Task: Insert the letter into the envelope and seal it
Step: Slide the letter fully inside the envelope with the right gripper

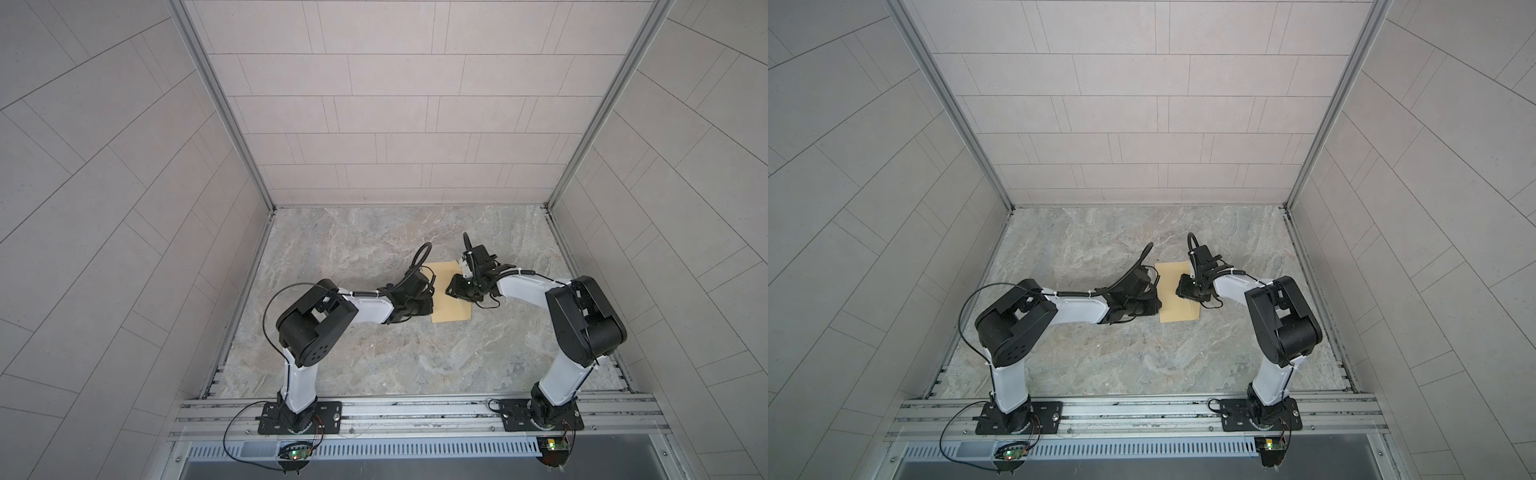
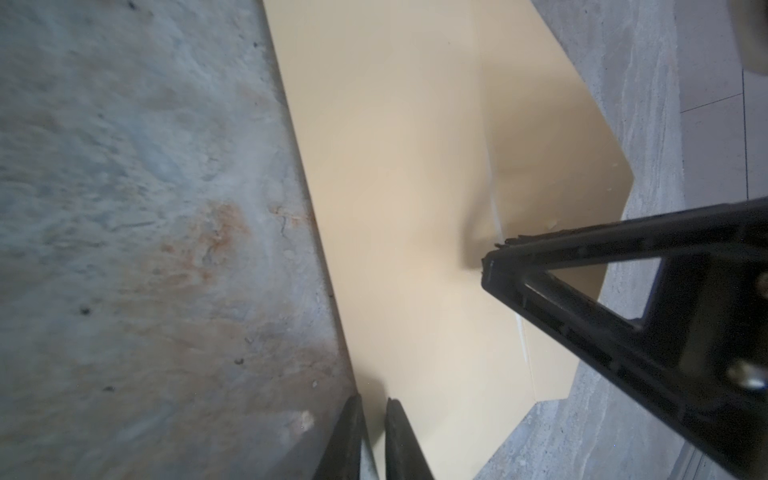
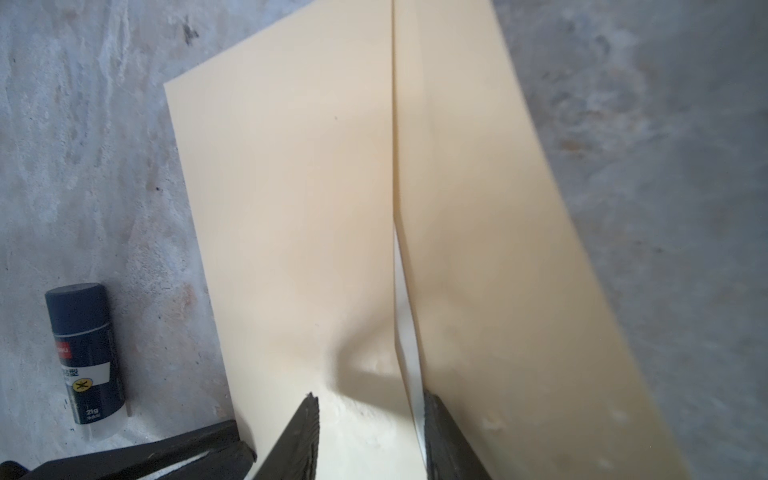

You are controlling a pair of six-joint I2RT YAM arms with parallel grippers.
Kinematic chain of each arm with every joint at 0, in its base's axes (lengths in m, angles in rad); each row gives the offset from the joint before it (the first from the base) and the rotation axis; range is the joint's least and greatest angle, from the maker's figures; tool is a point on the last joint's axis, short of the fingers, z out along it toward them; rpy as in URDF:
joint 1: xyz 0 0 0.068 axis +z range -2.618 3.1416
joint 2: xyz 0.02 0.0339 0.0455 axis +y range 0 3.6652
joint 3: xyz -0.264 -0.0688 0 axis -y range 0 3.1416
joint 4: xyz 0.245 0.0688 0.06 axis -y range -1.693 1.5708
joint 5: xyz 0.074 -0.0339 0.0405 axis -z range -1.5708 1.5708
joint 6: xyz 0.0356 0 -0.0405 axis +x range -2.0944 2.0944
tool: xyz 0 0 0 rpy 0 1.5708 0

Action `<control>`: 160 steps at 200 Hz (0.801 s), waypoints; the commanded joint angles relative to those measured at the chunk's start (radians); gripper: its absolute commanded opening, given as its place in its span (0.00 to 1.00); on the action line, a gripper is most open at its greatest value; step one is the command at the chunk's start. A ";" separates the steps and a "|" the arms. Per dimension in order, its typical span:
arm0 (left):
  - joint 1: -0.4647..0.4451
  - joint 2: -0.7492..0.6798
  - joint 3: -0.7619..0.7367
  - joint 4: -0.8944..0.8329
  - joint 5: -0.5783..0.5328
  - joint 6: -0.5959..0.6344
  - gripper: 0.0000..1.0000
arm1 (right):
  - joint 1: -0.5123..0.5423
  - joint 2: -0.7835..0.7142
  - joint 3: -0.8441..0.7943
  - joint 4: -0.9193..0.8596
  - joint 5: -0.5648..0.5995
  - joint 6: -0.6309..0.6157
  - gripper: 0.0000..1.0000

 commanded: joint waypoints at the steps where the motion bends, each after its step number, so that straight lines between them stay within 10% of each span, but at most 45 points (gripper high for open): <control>1: -0.016 0.028 0.018 0.020 0.008 -0.006 0.16 | 0.028 0.016 -0.026 -0.009 -0.035 0.028 0.41; 93: -0.019 -0.015 0.016 -0.013 -0.019 0.022 0.17 | 0.037 0.004 -0.012 -0.035 -0.021 0.023 0.44; 160: -0.013 -0.201 0.042 -0.173 -0.111 0.176 0.40 | 0.037 -0.108 0.068 -0.174 0.050 -0.032 0.60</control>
